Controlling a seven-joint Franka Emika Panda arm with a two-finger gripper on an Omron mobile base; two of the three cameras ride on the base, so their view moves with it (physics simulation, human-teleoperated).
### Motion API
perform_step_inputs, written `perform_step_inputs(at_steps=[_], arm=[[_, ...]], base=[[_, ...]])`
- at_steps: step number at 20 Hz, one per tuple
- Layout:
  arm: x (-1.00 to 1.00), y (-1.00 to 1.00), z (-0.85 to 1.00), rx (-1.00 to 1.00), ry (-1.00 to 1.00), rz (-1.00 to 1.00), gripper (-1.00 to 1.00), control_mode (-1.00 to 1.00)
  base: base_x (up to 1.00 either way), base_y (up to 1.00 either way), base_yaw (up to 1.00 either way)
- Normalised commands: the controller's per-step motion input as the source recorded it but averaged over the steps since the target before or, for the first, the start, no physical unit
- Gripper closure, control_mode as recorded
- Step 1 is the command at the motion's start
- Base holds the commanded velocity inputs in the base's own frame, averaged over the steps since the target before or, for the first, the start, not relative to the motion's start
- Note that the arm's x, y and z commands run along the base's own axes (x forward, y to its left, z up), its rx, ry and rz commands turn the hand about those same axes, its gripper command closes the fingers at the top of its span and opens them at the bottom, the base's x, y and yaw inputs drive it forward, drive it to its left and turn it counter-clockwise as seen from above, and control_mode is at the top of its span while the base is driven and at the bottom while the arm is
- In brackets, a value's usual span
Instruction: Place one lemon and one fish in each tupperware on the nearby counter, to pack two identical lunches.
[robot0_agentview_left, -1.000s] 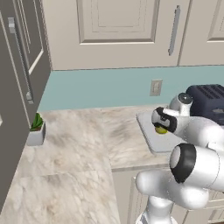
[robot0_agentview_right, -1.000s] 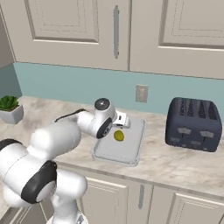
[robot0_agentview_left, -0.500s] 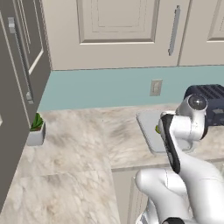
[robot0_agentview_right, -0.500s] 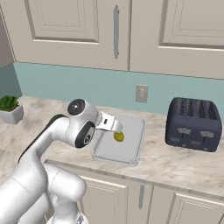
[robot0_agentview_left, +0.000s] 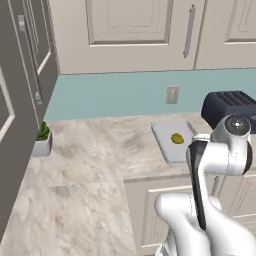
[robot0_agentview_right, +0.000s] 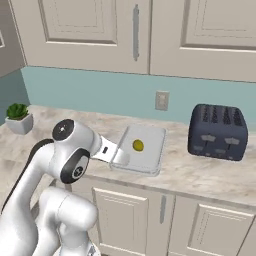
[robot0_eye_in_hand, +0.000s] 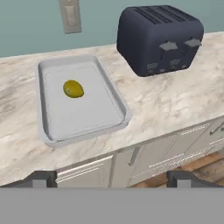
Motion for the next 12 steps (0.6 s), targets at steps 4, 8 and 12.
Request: perform_step_inputs(at_steps=[4, 8, 12], arm=[[0.00, 0.00, 0.00, 0.00, 0.00, 0.00, -1.00, 1.00], [0.00, 0.00, 0.00, 0.00, 0.00, 0.00, -1.00, 1.00], [0.00, 0.00, 0.00, 0.00, 0.00, 0.00, -1.00, 1.00]], base=[[-1.00, -0.37, -0.08], [-0.77, -1.00, -0.23], [-0.07, -1.00, -0.11]])
